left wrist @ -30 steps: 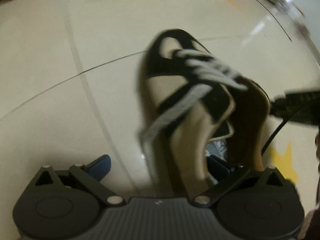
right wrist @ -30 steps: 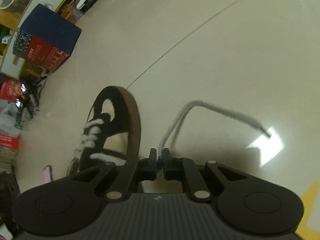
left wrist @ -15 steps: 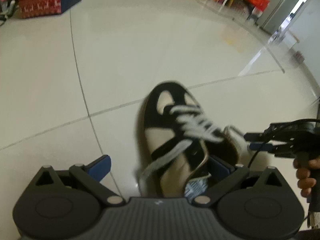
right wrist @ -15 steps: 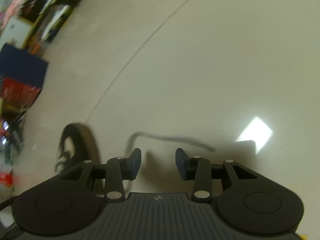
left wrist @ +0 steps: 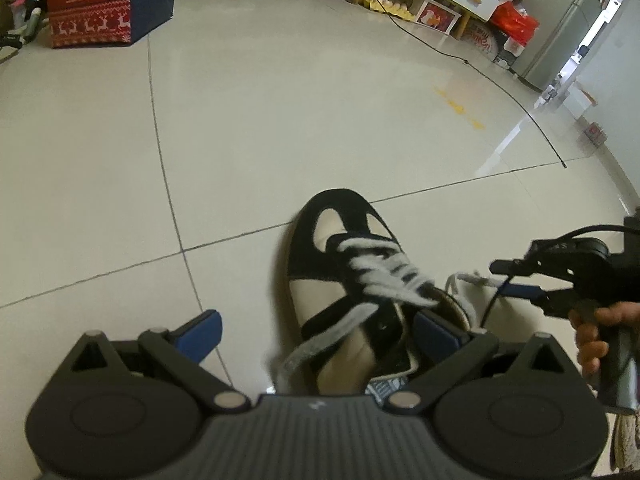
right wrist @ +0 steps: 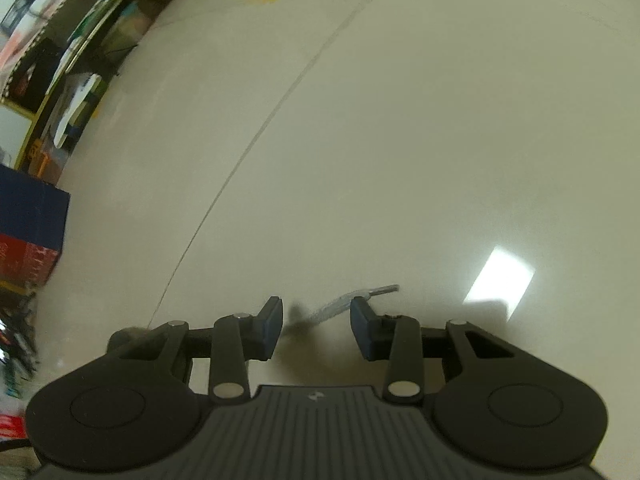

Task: Lace up shoes with both hands
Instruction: 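Release the lace end with the right gripper and move it away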

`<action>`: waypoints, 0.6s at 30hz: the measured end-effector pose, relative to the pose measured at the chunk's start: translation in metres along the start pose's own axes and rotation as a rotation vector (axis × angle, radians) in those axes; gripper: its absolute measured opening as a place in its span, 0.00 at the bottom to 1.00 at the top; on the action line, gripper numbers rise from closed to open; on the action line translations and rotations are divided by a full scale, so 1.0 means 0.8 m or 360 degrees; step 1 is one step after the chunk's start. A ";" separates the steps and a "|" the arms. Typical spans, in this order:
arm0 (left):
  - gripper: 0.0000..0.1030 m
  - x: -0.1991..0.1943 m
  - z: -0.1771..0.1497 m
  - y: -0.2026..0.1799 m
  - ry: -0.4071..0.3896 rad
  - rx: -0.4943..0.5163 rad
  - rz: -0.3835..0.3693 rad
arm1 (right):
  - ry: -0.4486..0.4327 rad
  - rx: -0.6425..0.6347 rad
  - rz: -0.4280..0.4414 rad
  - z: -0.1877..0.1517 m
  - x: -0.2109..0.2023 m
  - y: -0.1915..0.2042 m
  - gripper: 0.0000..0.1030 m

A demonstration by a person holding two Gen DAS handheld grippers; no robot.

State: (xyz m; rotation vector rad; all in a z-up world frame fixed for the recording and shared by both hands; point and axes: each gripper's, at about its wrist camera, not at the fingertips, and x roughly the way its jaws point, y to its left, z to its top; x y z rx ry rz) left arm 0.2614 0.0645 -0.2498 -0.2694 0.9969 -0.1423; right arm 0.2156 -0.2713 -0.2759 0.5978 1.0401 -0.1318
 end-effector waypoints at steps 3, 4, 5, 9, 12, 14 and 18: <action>1.00 -0.034 -0.056 0.004 -0.0002 -0.0011 -0.0003 | -0.0053 -0.0136 -0.0032 0.005 0.005 0.008 0.39; 0.99 -0.042 -0.067 0.007 -0.0001 -0.0018 -0.0004 | -0.0070 -0.0241 -0.0051 0.004 0.009 0.015 0.39; 1.00 -0.048 -0.075 0.006 0.0001 -0.0024 -0.0003 | -0.0087 -0.0345 -0.0070 0.003 0.013 0.023 0.39; 1.00 -0.057 -0.088 0.006 0.0003 -0.0035 -0.0002 | -0.0150 -0.0620 -0.0065 -0.004 0.024 0.041 0.38; 1.00 -0.063 -0.091 0.009 -0.0016 -0.0017 -0.0005 | -0.0197 -0.0809 0.0010 -0.015 0.031 0.049 0.35; 1.00 -0.065 -0.093 0.011 -0.0025 -0.0012 -0.0013 | -0.0211 -0.0951 0.0078 -0.023 0.033 0.053 0.35; 1.00 -0.064 -0.094 0.016 -0.0010 -0.0035 -0.0035 | -0.0129 -0.1236 0.0204 -0.028 0.039 0.067 0.35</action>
